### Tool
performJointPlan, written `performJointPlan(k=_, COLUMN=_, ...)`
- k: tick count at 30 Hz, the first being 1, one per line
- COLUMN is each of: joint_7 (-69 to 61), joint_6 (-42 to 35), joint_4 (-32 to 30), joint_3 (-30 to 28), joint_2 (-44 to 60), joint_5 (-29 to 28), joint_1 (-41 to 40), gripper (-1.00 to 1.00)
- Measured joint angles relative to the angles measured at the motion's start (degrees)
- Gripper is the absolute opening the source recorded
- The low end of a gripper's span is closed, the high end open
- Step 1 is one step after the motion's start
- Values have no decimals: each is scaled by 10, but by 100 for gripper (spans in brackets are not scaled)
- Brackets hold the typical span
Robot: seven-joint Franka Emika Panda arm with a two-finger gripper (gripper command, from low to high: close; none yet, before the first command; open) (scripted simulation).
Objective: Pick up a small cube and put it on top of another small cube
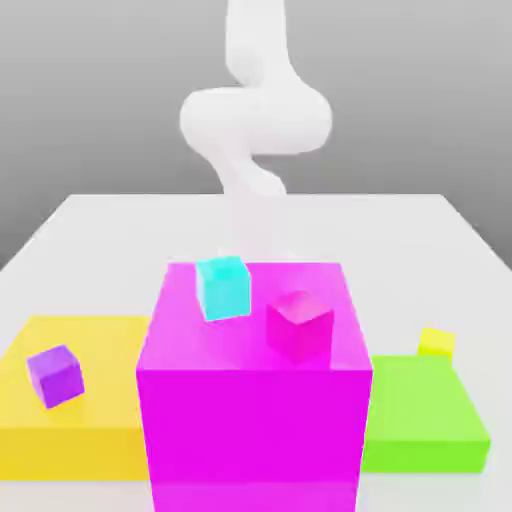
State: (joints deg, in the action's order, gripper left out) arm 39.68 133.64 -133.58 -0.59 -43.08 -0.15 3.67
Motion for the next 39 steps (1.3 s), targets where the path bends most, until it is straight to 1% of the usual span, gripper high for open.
performJointPlan(k=13, joint_7=-328, joint_6=97, joint_4=-94, joint_3=-25, joint_2=144, joint_5=2, joint_1=183, gripper=0)
performJointPlan(k=23, joint_7=-583, joint_6=171, joint_4=-165, joint_3=-31, joint_2=254, joint_5=10, joint_1=310, gripper=0)
performJointPlan(k=34, joint_7=-862, joint_6=251, joint_4=-244, joint_3=-9, joint_2=375, joint_5=18, joint_1=421, gripper=0)
performJointPlan(k=39, joint_7=-977, joint_6=288, joint_4=-279, joint_3=10, joint_2=429, joint_5=6, joint_1=469, gripper=0)
